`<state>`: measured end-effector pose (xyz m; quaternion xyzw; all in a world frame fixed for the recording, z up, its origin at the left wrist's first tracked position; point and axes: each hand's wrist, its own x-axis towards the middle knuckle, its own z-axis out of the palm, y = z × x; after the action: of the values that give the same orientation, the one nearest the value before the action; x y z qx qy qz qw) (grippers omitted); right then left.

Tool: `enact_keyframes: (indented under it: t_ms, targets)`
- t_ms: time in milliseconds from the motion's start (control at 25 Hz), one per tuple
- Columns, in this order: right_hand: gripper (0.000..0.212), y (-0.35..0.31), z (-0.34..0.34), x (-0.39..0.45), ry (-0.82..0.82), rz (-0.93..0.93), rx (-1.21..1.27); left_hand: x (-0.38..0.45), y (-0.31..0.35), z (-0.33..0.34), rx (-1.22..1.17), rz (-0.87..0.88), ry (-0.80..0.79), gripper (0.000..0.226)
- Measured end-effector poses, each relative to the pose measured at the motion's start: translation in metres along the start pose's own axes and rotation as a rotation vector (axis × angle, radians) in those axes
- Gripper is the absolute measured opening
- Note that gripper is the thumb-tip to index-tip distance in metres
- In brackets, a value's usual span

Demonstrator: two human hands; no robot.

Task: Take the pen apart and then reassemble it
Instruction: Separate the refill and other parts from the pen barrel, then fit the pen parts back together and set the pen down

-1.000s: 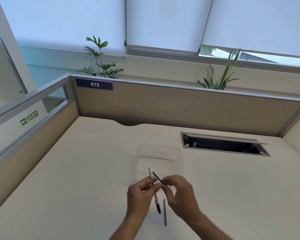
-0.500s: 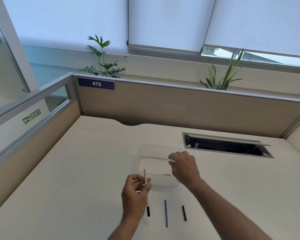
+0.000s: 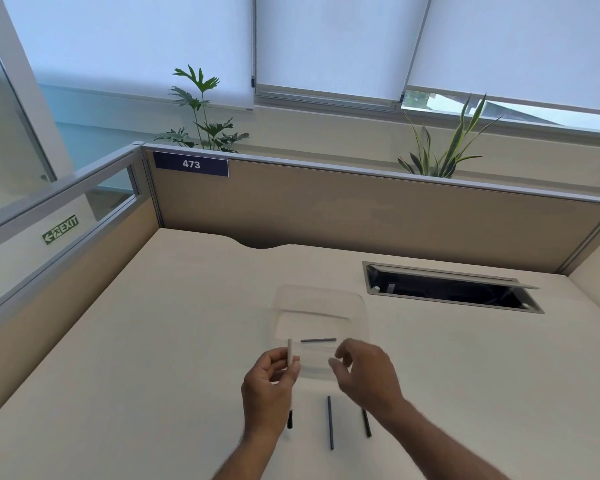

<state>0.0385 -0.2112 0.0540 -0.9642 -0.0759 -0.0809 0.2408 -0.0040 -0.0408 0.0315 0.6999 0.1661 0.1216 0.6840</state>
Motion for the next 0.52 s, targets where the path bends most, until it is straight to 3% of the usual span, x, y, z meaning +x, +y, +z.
enact_keyframes:
  t_ms: [120,240,400,520]
  targets:
    - [0.026,0.0,0.012,-0.015,-0.298,0.265,-0.053,0.0,0.0,0.001,0.009,-0.006,0.0,0.012]
    - [0.039,0.001,0.02,-0.026,-0.487,0.422,-0.102,-0.002,-0.001,0.001,0.02,-0.008,-0.003,0.011]
    - [0.027,0.0,0.021,-0.031,-0.606,0.482,-0.048,-0.003,-0.002,0.001,0.028,-0.013,-0.001,0.011]
    - [0.023,0.001,0.022,-0.029,-0.607,0.548,0.042,-0.003,-0.004,0.001,0.033,-0.019,-0.005,0.011]
